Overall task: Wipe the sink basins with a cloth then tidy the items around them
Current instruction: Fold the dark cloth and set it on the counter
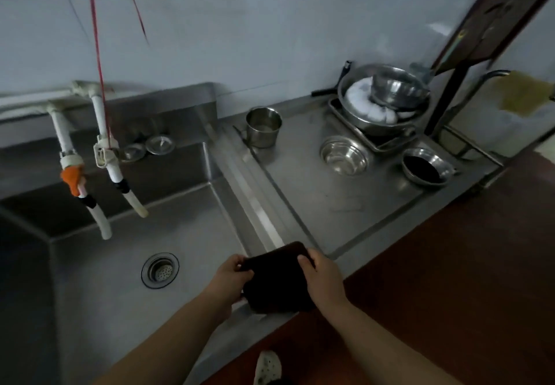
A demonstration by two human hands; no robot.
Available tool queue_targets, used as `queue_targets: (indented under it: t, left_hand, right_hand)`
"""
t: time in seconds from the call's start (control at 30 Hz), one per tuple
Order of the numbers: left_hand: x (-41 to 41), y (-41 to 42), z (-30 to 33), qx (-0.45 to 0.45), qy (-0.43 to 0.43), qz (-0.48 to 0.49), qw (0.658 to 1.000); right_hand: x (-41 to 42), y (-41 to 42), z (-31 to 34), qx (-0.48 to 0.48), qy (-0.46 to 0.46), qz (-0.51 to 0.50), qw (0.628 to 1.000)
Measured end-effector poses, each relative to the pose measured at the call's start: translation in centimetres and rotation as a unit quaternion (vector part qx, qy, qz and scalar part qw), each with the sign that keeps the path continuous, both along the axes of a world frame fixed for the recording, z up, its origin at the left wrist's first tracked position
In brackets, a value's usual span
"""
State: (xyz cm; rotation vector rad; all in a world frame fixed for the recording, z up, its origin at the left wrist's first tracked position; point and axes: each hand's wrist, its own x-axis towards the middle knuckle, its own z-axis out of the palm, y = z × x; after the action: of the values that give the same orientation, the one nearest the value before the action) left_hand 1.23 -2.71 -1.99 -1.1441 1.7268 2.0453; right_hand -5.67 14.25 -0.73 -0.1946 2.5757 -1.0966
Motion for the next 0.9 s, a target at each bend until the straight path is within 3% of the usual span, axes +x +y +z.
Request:
queue_targets:
  t: [0.3,0.4,0.53,0.7,0.9]
  left_hand:
    - [-5.3,1.7,-4.7,-0.027,-0.084,0.144,0.986]
    - [-5.5,2.3,-5.8,0.017,-0.11,0.167,0.98]
    - [-5.5,3.5,-5.7,0.049,-0.109,0.104,0.987]
    - [-6.1,3.7,-6.1,-0.042,-0.076,0.106,0.99]
    - [-5.5,3.4,-6.1,-0.094,-0.105,-0.023,0.99]
  right_hand:
    - [-7.7,-0.1,-4.6,0.105,0.041,0.128,0.985]
    - [-8.5,0.1,-5.7,0.102,0.031,0.135,0.985]
    - [-9.2,0.7,-6.5,0.073,0.008,0.137,0.988]
    - [-10.3,0.7,-6.7,0.047,0.047,0.141,0.988]
    - [-10.9,1.3,-7.2,0.048,0.034,0.157,0.986]
